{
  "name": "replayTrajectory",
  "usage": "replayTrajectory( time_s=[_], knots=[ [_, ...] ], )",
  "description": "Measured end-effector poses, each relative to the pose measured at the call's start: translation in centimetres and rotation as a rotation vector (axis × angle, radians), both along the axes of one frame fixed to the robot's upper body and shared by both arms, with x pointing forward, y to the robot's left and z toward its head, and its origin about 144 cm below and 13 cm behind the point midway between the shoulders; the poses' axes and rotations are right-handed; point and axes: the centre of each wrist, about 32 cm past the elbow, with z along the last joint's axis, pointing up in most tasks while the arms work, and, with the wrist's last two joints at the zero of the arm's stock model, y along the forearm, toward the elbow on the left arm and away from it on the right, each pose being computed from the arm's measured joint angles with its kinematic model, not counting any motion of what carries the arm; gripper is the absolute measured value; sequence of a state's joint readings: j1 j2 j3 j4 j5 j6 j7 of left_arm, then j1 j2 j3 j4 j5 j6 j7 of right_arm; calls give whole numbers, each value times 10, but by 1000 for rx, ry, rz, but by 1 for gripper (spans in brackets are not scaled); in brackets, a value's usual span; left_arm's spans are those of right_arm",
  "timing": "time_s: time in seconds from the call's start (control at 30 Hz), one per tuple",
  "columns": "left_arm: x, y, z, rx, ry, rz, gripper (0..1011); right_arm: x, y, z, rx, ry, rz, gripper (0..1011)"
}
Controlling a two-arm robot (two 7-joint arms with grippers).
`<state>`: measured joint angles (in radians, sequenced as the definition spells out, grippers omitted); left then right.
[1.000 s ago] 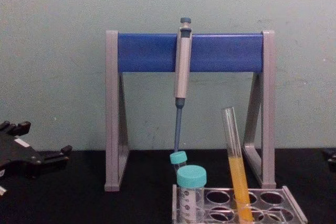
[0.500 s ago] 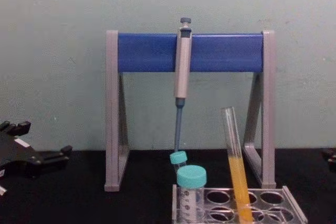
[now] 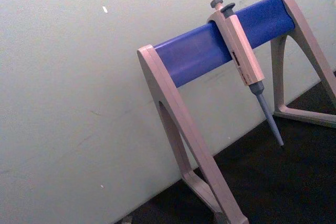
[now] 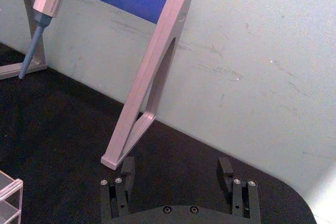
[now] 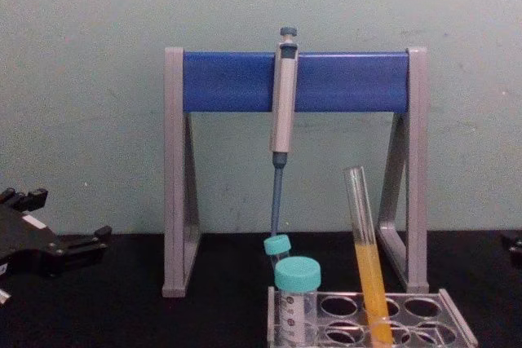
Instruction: Pick up the test tube from the test tube rack, shake it, then place it back into the test tube rack.
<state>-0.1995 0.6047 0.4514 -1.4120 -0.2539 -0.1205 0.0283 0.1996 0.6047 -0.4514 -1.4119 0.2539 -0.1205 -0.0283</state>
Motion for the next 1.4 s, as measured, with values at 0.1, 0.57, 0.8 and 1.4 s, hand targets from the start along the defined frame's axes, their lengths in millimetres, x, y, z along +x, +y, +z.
replayTrajectory(
  time_s=[0.1, 0.57, 0.8, 1.4],
  knots=[
    [0, 0, 0, 0, 0, 0, 1001, 0, 0, 0, 0, 0, 0, 1000],
    [0, 0, 0, 0, 0, 0, 1001, 0, 0, 0, 0, 0, 0, 1000],
    [0, 0, 0, 0, 0, 0, 1001, 0, 0, 0, 0, 0, 0, 1000],
    [0, 0, 0, 0, 0, 0, 1001, -5, 2, 7, 16, 14, 25, 1000]
  ],
)
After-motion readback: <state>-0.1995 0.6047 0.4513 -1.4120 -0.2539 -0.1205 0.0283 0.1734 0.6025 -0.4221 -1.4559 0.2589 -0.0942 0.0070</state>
